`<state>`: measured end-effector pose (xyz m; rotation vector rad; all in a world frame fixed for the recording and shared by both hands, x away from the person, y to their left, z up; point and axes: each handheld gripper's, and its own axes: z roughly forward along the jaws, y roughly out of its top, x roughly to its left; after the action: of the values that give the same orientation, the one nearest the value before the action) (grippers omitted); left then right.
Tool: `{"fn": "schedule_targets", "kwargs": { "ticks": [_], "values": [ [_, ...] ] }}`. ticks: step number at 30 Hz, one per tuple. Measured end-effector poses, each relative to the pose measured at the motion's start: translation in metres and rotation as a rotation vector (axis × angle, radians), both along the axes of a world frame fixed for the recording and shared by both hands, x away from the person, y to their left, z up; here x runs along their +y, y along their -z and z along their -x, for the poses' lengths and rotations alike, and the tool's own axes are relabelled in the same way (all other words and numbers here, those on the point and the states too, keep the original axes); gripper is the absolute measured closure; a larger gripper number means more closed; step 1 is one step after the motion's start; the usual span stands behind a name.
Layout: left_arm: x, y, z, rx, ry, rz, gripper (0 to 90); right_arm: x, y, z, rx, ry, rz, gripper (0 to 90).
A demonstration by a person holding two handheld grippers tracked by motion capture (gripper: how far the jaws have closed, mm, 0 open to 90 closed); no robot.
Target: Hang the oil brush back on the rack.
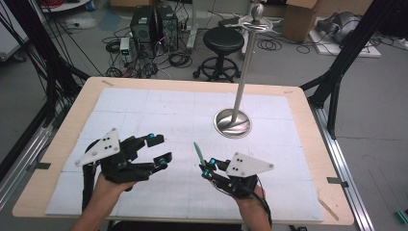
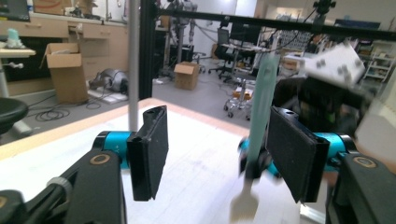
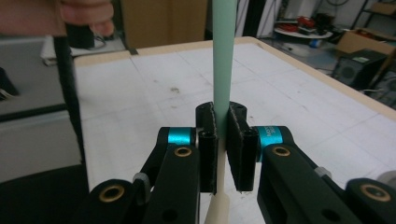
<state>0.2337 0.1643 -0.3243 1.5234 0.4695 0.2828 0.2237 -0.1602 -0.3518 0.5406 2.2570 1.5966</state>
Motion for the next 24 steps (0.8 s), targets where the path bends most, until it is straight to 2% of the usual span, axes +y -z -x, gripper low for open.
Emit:
{"fn": "schedule_targets", "kwargs": {
  "ticks": [3,6,10,16,20,24],
  "values": [
    [0.015,0.013,0.002,-0.007,-0.010,-0.026,31.9,-0.006,0.001,-0.009,0.054,-0.038,-0.043,83.3],
    [0.025,0.024,0.003,-0.014,-0.031,-0.059,27.0,-0.008,-0.001,-0.018,0.084,-0.062,-0.060,83.3],
    [0.038,0.037,0.003,0.006,-0.045,-0.030,22.0,-0.009,-0.009,-0.030,0.103,-0.070,-0.080,83.3],
    [0.055,0.053,0.001,0.038,-0.092,-0.026,19.7,-0.010,-0.027,-0.048,0.109,-0.053,-0.085,83.3],
    [0.062,0.064,0.001,0.052,-0.111,-0.046,19.7,-0.014,-0.042,-0.060,0.110,-0.034,-0.101,83.3],
    [0.063,0.066,0.001,0.054,-0.114,-0.049,20.2,-0.021,-0.059,-0.071,0.096,-0.039,-0.121,83.3]
  ]
}}
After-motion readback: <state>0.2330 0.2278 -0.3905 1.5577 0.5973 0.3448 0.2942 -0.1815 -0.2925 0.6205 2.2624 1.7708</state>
